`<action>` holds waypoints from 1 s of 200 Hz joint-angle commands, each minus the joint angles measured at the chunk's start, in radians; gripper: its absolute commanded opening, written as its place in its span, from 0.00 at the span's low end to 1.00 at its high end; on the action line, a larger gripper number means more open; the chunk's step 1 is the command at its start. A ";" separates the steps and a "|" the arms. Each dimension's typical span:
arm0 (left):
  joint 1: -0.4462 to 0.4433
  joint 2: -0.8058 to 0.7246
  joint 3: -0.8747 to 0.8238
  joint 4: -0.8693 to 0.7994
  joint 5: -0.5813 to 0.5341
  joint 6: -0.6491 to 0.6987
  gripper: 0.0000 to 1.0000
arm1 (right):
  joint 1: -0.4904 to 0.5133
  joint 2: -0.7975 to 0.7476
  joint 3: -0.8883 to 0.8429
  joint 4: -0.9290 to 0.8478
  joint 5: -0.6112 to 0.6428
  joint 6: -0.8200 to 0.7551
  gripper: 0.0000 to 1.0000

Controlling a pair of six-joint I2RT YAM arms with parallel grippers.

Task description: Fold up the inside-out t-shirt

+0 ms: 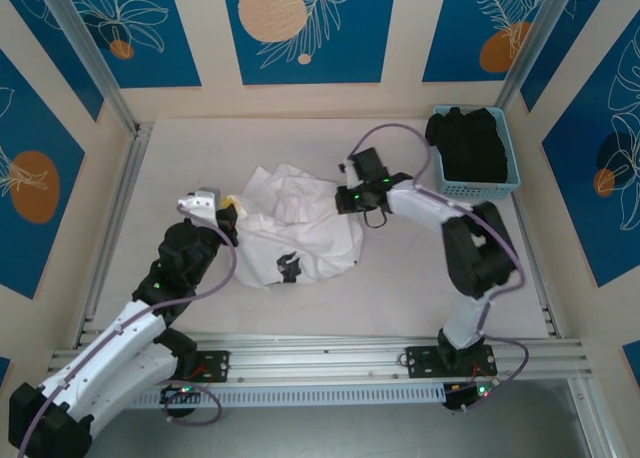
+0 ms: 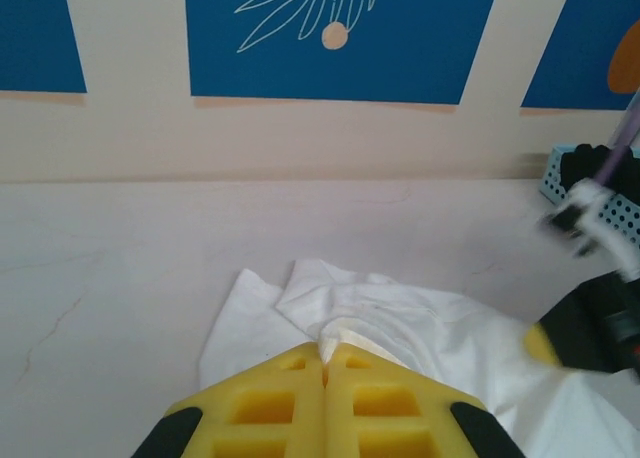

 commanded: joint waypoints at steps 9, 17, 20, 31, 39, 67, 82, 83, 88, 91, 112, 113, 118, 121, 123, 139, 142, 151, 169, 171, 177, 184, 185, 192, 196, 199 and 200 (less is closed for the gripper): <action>0.077 -0.019 0.136 -0.041 0.092 -0.108 0.00 | -0.142 -0.335 -0.063 0.078 -0.057 0.039 0.00; 0.107 -0.007 0.171 -0.051 0.134 -0.139 0.00 | -0.180 -0.404 -0.077 0.089 -0.080 0.056 0.00; 0.122 -0.003 0.187 -0.055 0.149 -0.150 0.00 | -0.191 -0.428 -0.080 0.092 -0.085 0.062 0.00; 0.172 0.014 0.238 -0.071 0.203 -0.193 0.00 | -0.229 -0.506 -0.094 0.097 -0.098 0.080 0.00; 0.213 0.021 0.265 -0.074 0.240 -0.225 0.00 | -0.250 -0.557 -0.106 0.095 -0.098 0.088 0.00; 0.338 0.038 0.274 -0.075 0.348 -0.326 0.00 | -0.263 -0.682 -0.197 0.089 -0.102 0.111 0.00; 0.360 0.060 0.245 -0.101 0.394 -0.344 0.00 | -0.240 -0.713 -0.272 0.082 -0.126 0.132 0.00; 0.361 0.061 0.242 -0.103 0.397 -0.344 0.00 | -0.237 -0.714 -0.278 0.082 -0.127 0.134 0.00; 0.365 0.068 0.229 -0.117 0.405 -0.346 0.00 | -0.220 -0.719 -0.314 0.085 -0.128 0.145 0.00; 0.366 0.071 0.220 -0.127 0.408 -0.348 0.00 | -0.208 -0.721 -0.335 0.088 -0.128 0.153 0.00; 0.383 0.066 0.157 -0.203 0.398 -0.350 0.00 | -0.086 -0.722 -0.502 0.091 -0.080 0.227 0.01; 0.384 0.065 0.153 -0.205 0.396 -0.350 0.00 | -0.078 -0.721 -0.511 0.090 -0.076 0.230 0.01; 0.388 0.056 0.138 -0.221 0.383 -0.352 0.00 | -0.044 -0.717 -0.544 0.083 -0.047 0.248 0.05; 0.391 0.049 0.128 -0.230 0.373 -0.352 0.00 | -0.022 -0.714 -0.565 0.079 -0.028 0.257 0.07; 0.392 0.045 0.121 -0.235 0.369 -0.352 0.00 | -0.012 -0.712 -0.579 0.077 -0.016 0.265 0.09; 0.398 0.020 0.074 -0.246 0.348 -0.350 0.00 | 0.048 -0.703 -0.635 0.050 0.049 0.292 0.25; 0.398 0.018 0.066 -0.245 0.349 -0.351 0.00 | 0.052 -0.703 -0.638 0.043 0.062 0.292 0.27; 0.399 0.017 0.046 -0.248 0.360 -0.352 0.00 | 0.056 -0.706 -0.634 0.032 0.092 0.282 0.34; 0.398 0.033 0.014 -0.268 0.387 -0.356 0.00 | 0.055 -0.689 -0.590 0.033 0.139 0.234 0.43; 0.398 0.034 0.011 -0.270 0.388 -0.358 0.00 | 0.055 -0.684 -0.584 0.034 0.143 0.227 0.43; 0.399 0.038 0.001 -0.272 0.396 -0.360 0.00 | 0.054 -0.665 -0.562 0.036 0.151 0.210 0.45; 0.398 0.039 -0.009 -0.277 0.403 -0.364 0.00 | 0.053 -0.635 -0.531 0.035 0.162 0.185 0.46; 0.399 0.038 -0.011 -0.278 0.404 -0.364 0.00 | 0.053 -0.628 -0.526 0.034 0.164 0.182 0.46; 0.399 0.037 -0.022 -0.280 0.409 -0.367 0.00 | 0.054 -0.584 -0.492 0.029 0.178 0.159 0.47; 0.398 0.034 -0.027 -0.280 0.411 -0.370 0.00 | 0.054 -0.557 -0.471 0.027 0.188 0.145 0.47; 0.399 0.031 -0.031 -0.279 0.411 -0.370 0.00 | 0.052 -0.537 -0.456 0.025 0.194 0.133 0.48; 0.398 0.030 -0.033 -0.279 0.412 -0.370 0.00 | 0.052 -0.528 -0.451 0.024 0.197 0.130 0.48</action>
